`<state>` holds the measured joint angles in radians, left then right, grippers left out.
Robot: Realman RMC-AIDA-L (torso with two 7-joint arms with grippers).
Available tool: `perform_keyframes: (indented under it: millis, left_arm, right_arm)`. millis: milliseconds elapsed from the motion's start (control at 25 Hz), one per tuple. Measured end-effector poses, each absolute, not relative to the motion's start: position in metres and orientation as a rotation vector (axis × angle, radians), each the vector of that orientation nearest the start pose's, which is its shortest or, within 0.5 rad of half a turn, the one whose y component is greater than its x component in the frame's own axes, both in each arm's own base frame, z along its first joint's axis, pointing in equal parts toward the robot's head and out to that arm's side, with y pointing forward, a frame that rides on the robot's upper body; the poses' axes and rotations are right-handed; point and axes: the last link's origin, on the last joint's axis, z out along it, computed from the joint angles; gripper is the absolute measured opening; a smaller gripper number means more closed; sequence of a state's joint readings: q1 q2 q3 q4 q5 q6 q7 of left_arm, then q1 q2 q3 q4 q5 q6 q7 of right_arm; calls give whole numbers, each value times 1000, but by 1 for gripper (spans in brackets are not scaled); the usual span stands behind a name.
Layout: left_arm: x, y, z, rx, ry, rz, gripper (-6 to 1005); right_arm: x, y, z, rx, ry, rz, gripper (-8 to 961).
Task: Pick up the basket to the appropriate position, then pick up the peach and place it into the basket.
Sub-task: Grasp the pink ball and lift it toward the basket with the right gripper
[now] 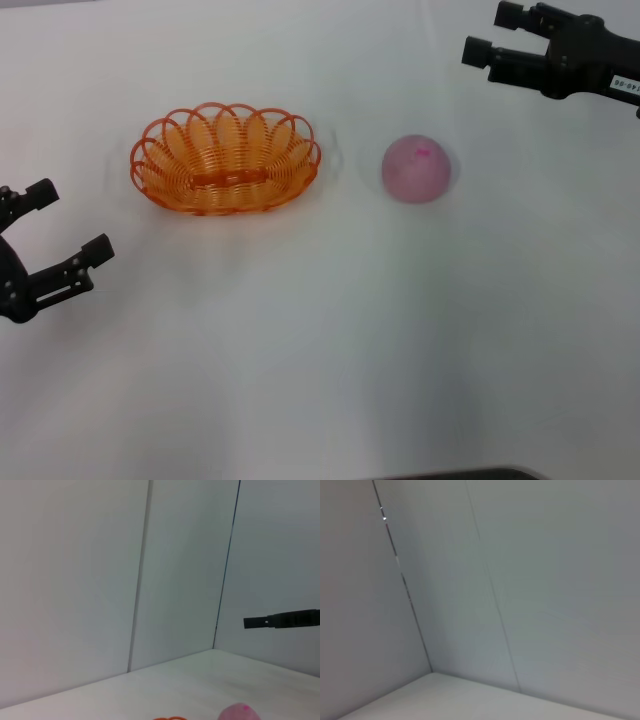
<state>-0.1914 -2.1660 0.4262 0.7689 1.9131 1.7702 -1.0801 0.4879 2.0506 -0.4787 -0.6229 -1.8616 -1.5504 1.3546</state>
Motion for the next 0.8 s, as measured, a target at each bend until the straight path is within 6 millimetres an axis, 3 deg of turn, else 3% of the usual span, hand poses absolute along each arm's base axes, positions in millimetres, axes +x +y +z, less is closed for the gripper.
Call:
perform_keyframes:
  millis: [480, 800]
  left_arm:
    - [-323, 229, 28, -2392, -544, -878, 939]
    - [-322, 231, 28, -2396, -542, -881, 939]
  right_arm:
    - [283, 341, 48, -2420, 704, 885, 898]
    - [261, 358, 62, -2576, 765, 619, 898]
